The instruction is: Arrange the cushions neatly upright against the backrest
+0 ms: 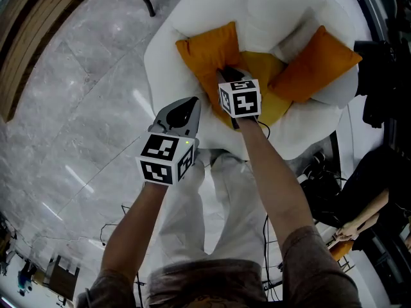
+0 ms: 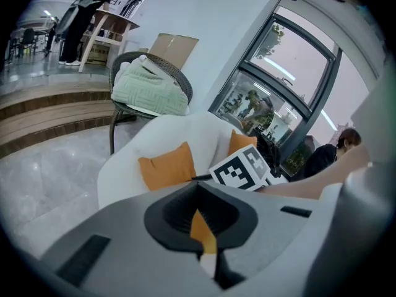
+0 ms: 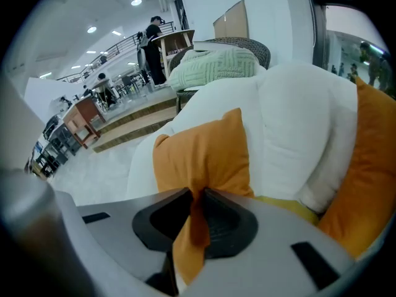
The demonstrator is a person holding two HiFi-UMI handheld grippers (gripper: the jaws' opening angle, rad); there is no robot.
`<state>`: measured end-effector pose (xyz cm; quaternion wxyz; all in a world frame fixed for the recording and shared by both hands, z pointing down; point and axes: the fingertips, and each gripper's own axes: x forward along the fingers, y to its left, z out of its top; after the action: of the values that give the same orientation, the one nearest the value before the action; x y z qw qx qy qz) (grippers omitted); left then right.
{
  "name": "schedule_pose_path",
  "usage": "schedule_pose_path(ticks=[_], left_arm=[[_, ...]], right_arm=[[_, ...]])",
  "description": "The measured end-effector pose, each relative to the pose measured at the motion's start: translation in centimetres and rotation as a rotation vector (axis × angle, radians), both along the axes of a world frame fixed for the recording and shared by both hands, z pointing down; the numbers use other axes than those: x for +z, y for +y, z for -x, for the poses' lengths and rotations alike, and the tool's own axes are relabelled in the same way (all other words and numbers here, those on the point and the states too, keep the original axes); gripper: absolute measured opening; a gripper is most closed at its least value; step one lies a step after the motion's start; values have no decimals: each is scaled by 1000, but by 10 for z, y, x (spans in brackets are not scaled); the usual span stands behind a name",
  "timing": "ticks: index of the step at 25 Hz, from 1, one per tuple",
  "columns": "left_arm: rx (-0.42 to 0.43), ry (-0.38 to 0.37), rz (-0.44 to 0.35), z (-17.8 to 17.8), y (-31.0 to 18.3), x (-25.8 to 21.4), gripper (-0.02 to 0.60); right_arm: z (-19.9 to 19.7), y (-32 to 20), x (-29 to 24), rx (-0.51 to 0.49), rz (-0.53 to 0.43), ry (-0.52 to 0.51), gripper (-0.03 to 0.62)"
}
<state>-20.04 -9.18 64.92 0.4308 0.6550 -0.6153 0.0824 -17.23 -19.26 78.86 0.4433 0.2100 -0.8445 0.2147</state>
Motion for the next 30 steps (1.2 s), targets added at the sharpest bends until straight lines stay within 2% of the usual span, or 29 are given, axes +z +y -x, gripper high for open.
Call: schedule_pose_path(ticks=[1, 3, 14, 22, 30], left_arm=[[0, 0, 3, 0, 0, 1, 5], [0, 3, 10, -1, 1, 2, 5], [57, 4, 11, -21, -10, -12, 5], [136, 1, -11, -50, -39, -55, 5], [206, -4, -57, -82, -71, -113, 5]], right_arm=[[-2, 0, 0, -4, 3, 7, 59], [-4, 1, 0, -6, 4, 16, 23], [-19, -11, -25, 117, 9, -45, 25], [-37, -51, -89, 219, -25, -129, 25], [-71, -81, -152, 318, -43, -180, 25]])
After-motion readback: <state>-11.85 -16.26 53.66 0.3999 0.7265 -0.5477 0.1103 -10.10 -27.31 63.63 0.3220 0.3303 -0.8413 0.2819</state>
